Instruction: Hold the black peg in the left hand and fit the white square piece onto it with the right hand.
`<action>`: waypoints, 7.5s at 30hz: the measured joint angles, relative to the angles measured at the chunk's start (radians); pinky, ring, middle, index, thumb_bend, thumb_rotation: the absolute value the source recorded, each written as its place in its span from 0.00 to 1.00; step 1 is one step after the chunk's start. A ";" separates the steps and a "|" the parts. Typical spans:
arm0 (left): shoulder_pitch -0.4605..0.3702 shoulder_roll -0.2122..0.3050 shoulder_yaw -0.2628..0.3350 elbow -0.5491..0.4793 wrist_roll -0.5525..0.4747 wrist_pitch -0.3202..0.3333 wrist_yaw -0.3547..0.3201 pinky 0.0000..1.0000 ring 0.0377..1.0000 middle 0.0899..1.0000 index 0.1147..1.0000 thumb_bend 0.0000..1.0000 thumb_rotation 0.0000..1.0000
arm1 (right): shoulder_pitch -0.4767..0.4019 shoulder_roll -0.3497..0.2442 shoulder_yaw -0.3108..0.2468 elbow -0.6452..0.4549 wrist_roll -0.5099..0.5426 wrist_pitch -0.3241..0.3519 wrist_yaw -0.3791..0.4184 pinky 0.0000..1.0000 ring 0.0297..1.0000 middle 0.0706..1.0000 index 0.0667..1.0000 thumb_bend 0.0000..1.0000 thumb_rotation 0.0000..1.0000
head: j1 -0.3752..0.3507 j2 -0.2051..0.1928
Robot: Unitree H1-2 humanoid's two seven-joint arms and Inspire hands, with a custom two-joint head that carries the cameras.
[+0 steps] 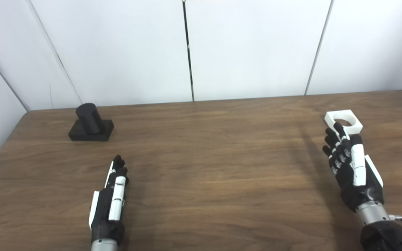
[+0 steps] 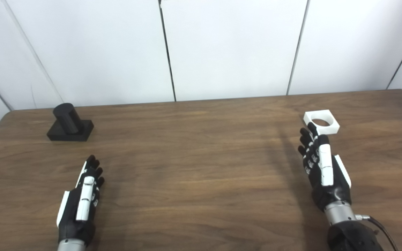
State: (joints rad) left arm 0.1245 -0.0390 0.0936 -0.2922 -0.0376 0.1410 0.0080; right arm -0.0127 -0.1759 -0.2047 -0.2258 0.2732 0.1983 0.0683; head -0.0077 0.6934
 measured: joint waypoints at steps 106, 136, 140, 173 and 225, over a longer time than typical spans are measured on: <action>-0.817 0.636 -0.225 0.808 0.688 0.216 -0.330 1.00 1.00 1.00 0.88 0.99 0.13 | -0.009 -0.138 -0.011 -0.007 0.062 0.062 0.101 1.00 1.00 0.91 1.00 0.49 0.79 | 0.114 -0.025; -0.848 0.626 -0.371 0.906 0.663 0.124 -0.232 1.00 1.00 1.00 0.68 1.00 0.10 | 0.027 -0.145 -0.010 -0.051 0.033 0.062 0.114 1.00 0.99 0.86 1.00 0.51 0.83 | 0.100 -0.031; -0.852 0.627 -0.402 0.919 0.695 0.110 -0.202 1.00 1.00 1.00 0.68 0.99 0.12 | 0.028 -0.145 -0.011 -0.051 0.034 0.062 0.117 1.00 0.99 0.85 1.00 0.52 0.83 | 0.097 -0.028; -0.820 0.602 -0.399 0.886 0.689 0.137 -0.129 1.00 0.95 0.79 0.42 0.52 0.05 | 0.018 -0.149 -0.011 -0.040 0.039 0.061 0.132 1.00 1.00 0.85 1.00 0.54 0.84 | 0.103 -0.028; -0.150 -0.071 -0.598 -0.084 1.372 0.310 -0.406 1.00 0.94 0.82 0.41 0.52 0.05 | 0.040 -0.046 0.025 -0.079 0.010 0.062 0.074 1.00 0.99 0.84 1.00 0.52 0.83 | -0.058 0.035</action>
State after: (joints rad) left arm -0.0257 -0.1104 -0.5048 -0.3764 1.3345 0.4514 -0.3979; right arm 0.0272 -0.2220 -0.1798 -0.3045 0.2830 0.2608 0.1423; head -0.0659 0.7286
